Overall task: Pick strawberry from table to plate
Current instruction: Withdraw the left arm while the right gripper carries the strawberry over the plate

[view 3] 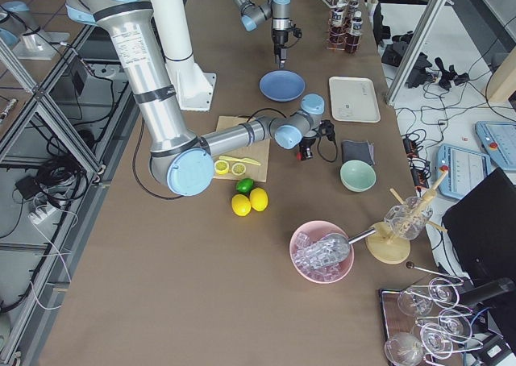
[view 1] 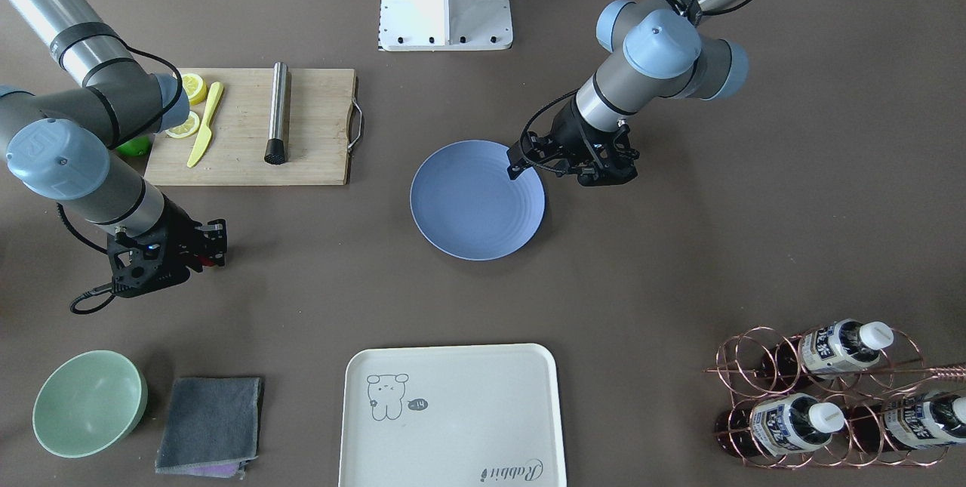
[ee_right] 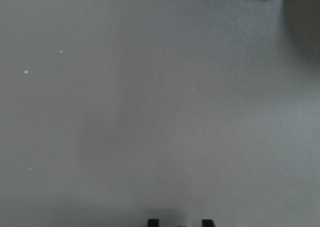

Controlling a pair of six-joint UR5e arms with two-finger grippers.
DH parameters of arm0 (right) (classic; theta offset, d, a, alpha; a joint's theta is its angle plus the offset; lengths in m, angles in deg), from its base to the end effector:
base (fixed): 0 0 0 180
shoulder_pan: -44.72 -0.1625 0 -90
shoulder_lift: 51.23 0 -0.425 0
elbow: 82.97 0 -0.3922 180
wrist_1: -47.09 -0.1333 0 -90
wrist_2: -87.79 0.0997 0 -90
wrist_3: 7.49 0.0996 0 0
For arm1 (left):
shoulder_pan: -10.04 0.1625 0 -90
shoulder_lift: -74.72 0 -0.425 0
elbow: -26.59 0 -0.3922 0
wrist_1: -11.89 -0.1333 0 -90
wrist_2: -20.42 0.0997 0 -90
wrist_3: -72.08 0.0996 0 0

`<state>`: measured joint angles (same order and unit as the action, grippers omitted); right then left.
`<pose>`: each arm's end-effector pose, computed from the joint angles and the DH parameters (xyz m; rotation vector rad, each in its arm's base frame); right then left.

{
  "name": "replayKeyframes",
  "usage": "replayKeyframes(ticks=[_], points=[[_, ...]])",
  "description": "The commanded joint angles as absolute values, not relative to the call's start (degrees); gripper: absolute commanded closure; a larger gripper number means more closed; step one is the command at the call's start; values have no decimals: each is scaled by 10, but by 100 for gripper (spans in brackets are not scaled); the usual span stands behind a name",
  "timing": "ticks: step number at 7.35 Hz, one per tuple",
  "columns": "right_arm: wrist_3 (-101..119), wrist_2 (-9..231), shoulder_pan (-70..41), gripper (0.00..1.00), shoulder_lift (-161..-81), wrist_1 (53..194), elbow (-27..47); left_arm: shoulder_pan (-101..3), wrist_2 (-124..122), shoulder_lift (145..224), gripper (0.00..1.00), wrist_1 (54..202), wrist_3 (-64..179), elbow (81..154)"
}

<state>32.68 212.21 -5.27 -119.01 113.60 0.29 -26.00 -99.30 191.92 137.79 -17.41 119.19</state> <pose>-0.3704 -0.5611 0.4524 0.1327 -0.8660 -0.2016 0.4798 -0.4529 0.2903 -0.0857 1.2059 -0.2458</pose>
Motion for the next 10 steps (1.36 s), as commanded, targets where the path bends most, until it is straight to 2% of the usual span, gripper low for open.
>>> replayKeyframes(ticks=[1, 3, 6, 8, 10], points=[[393, 2132, -48, 100, -1118, 1178, 11, -301, -1010, 1885, 2, 1378, -170, 1227], [526, 2116, 8, 100, -1050, 1180, 13, -396, -1099, 1849, 2, 1373, -71, 1231], [660, 2013, 122, 100, -970, 1181, 5, -521, -1178, 1751, 2, 1365, 166, 1213], [694, 1949, 174, 100, -950, 1182, -6, -532, -1182, 1732, 2, 1366, 207, 1202], [712, 1917, 186, 100, -919, 1179, -58, -539, -1183, 1714, 2, 1370, 216, 1205]])
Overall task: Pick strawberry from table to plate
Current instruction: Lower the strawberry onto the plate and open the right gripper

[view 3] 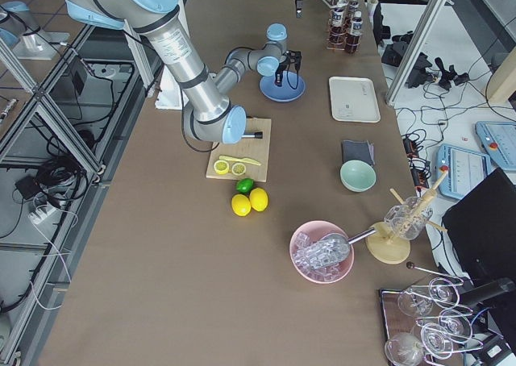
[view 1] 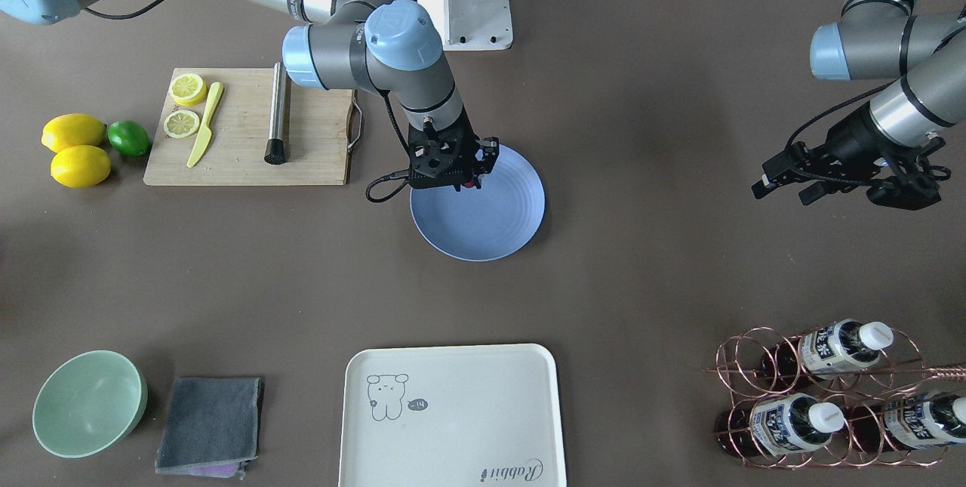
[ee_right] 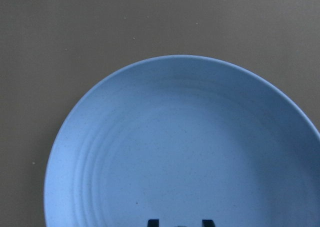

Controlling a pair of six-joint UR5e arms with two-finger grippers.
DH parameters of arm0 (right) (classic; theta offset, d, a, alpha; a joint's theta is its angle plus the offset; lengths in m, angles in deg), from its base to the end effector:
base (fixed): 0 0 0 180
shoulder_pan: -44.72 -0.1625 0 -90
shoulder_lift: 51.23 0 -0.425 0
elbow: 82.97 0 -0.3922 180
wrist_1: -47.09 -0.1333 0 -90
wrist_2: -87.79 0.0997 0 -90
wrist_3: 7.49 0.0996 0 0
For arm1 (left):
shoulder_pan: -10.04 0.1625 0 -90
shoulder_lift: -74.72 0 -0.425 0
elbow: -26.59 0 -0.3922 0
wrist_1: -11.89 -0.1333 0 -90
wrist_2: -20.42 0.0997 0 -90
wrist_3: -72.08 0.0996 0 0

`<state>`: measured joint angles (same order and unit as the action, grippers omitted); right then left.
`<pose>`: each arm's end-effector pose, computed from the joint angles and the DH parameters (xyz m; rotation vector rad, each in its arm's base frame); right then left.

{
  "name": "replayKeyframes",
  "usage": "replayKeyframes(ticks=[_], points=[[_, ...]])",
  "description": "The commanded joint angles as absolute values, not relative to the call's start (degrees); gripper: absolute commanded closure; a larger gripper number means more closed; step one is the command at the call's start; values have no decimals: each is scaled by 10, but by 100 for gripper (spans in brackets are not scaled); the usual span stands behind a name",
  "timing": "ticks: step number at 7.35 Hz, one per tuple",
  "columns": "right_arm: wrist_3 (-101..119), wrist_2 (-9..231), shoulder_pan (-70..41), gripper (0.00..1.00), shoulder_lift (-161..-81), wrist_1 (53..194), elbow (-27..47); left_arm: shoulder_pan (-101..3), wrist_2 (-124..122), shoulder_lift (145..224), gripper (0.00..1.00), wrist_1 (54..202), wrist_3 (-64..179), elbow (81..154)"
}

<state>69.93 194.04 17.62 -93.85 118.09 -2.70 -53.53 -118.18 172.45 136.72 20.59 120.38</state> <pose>-0.6267 -0.4391 0.1800 0.0886 -1.0113 0.0911 0.1959 -0.5257 0.4786 0.0863 1.0935 -0.0498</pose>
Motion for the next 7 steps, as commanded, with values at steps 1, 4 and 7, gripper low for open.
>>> replayKeyframes(ticks=[1, 4, 7], points=[[712, 1911, 186, 100, -913, 1179, -68, -540, -1183, 1704, 2, 1372, 217, 1205], [713, 1911, 187, 45, -914, 1180, -70, -541, -1183, 1701, 2, 1372, 217, 1207], [714, 1911, 187, 1, -914, 1181, -64, -541, -1183, 1701, 2, 1370, 214, 1210]])
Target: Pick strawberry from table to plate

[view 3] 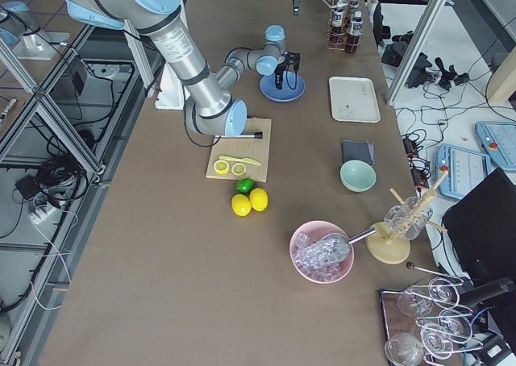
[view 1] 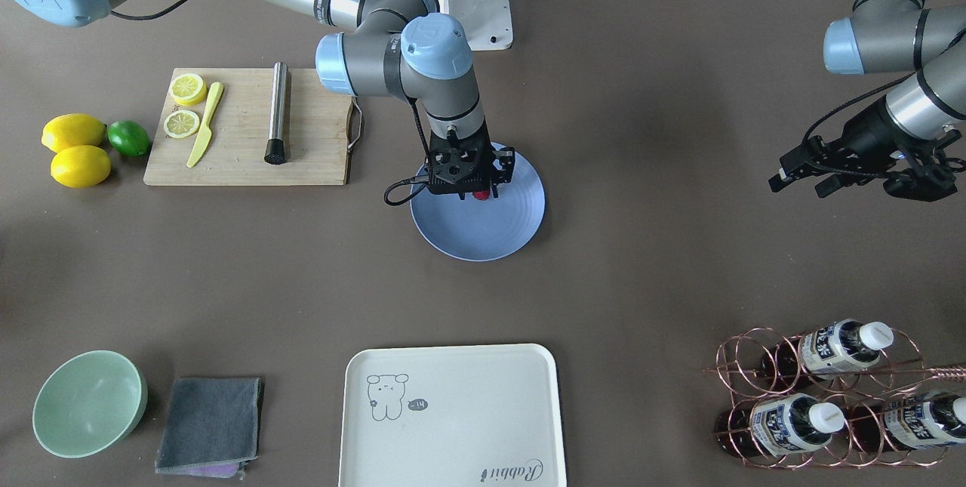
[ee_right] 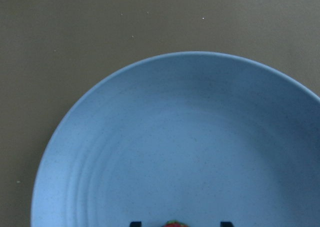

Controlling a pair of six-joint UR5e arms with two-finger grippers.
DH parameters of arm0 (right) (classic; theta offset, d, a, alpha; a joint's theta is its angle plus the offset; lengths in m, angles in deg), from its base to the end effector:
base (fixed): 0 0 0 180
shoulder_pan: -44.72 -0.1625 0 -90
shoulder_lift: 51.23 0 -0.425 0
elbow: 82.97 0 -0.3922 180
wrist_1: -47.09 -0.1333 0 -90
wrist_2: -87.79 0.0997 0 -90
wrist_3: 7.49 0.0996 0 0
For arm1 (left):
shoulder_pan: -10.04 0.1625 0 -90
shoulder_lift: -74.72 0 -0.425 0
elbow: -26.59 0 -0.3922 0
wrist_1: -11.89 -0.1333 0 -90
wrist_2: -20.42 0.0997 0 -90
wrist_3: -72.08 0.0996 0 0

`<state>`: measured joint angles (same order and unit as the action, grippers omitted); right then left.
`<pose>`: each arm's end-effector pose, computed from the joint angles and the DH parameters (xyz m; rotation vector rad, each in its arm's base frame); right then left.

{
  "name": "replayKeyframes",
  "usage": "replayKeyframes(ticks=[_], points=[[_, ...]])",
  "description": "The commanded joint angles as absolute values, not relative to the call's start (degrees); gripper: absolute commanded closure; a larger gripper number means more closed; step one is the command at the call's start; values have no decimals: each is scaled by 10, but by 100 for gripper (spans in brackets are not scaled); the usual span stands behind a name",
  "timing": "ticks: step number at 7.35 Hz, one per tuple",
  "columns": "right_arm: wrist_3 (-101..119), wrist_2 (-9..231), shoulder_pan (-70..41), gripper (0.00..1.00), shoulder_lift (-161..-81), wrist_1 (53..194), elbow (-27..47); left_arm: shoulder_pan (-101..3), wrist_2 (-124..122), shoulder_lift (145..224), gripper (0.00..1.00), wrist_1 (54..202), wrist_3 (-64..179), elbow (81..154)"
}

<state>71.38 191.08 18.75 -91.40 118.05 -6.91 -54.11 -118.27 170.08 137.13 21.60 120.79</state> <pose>-0.6521 -0.4404 0.1808 0.1008 -0.9729 0.1269 0.1844 -0.5146 0.4969 0.0787 1.0806 -0.0550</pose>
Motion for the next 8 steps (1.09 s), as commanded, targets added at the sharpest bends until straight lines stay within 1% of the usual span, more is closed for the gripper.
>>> replayKeyframes(ticks=[1, 2, 3, 4, 5, 6, 8], points=[[713, 1918, 173, 0, -914, 1187, -47, -541, -1182, 1701, 2, 1366, 211, 1222], [704, 1949, 134, 0, -921, 1267, 13, -554, -1196, 1704, 2, 1353, 214, 1235], [637, 1993, 86, 0, -951, 1385, 115, -587, -1203, 1703, 2, 1329, 237, 1241], [547, 2016, 34, 0, -1009, 1461, 221, -609, -1203, 1703, 2, 1287, 309, 1246], [460, 2080, -44, 0, -1050, 1493, 254, -640, -1203, 1703, 2, 1210, 416, 1253], [372, 2134, -116, 0, -1091, 1499, 257, -690, -1200, 1705, 2, 1117, 554, 1257], [169, 2181, -208, 0, -1176, 1503, 243, -782, -1185, 1711, 2, 967, 764, 1259]])
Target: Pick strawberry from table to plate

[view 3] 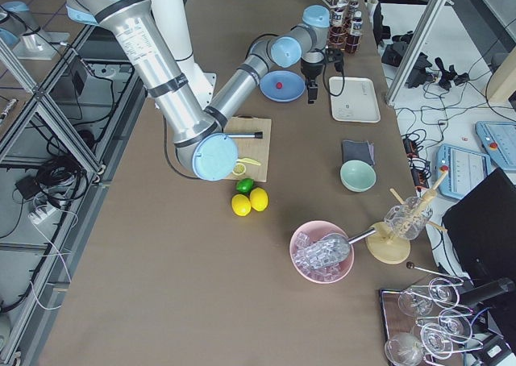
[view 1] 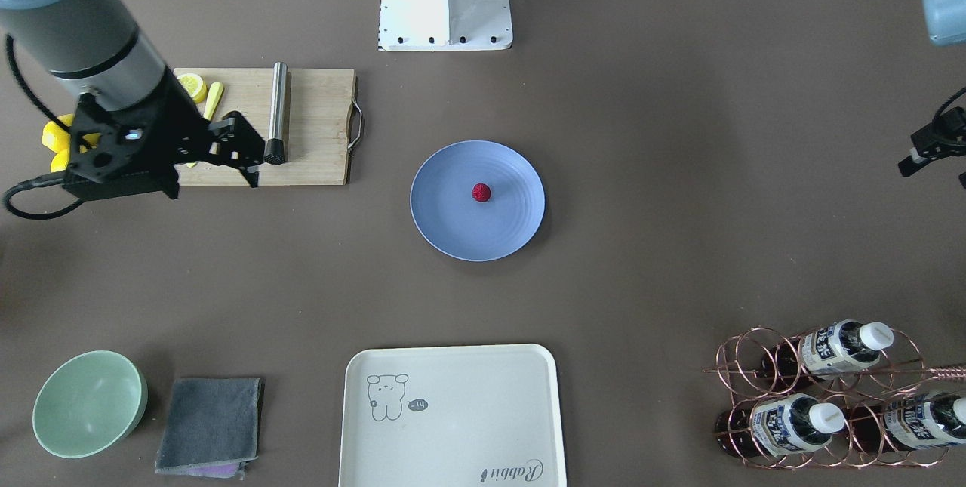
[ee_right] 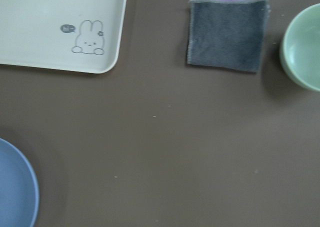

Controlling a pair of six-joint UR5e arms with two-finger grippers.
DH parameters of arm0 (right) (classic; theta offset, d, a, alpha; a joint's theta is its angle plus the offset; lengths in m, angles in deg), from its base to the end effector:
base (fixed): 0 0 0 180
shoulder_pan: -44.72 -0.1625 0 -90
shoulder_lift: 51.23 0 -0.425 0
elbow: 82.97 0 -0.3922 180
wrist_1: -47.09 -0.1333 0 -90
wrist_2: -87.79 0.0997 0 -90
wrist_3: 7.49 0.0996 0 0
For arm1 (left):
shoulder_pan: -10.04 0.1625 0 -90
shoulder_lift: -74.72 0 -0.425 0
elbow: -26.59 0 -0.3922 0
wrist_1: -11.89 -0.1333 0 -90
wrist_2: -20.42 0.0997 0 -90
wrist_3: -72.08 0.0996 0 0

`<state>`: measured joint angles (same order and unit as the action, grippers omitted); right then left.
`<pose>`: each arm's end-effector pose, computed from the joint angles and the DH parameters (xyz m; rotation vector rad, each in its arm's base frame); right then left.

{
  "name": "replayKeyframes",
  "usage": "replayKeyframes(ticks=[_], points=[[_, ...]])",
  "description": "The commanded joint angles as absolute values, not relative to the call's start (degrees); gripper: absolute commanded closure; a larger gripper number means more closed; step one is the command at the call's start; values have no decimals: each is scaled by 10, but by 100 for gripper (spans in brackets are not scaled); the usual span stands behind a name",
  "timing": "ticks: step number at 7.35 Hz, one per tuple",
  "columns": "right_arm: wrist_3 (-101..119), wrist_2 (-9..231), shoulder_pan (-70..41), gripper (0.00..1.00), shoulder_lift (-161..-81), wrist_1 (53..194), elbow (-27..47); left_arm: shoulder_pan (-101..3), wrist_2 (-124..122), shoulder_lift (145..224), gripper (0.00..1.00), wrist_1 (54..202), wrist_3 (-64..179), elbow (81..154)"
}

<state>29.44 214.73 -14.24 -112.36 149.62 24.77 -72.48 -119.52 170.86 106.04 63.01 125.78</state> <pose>-0.2474 -0.5535 0.2597 0.1261 -0.8382 -0.0951 0.0136 -0.5419 0.5086 0.1905 0.8995 0.1224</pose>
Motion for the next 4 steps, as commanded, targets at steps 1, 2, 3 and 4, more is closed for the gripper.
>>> replayKeyframes(ticks=[1, 2, 3, 4], points=[[72, 2200, -265, 0, -1197, 1527, 218, -809, -1180, 1711, 2, 934, 810, 1260], [-69, 2202, -318, 0, -1204, 1554, 172, -821, -1179, 1710, 2, 929, 823, 1259], [-164, 2208, -373, 0, -1223, 1560, 129, -822, -1178, 1705, 2, 929, 824, 1256], [-258, 2208, -418, 0, -1240, 1562, 94, -823, -1178, 1696, 2, 928, 843, 1255]])
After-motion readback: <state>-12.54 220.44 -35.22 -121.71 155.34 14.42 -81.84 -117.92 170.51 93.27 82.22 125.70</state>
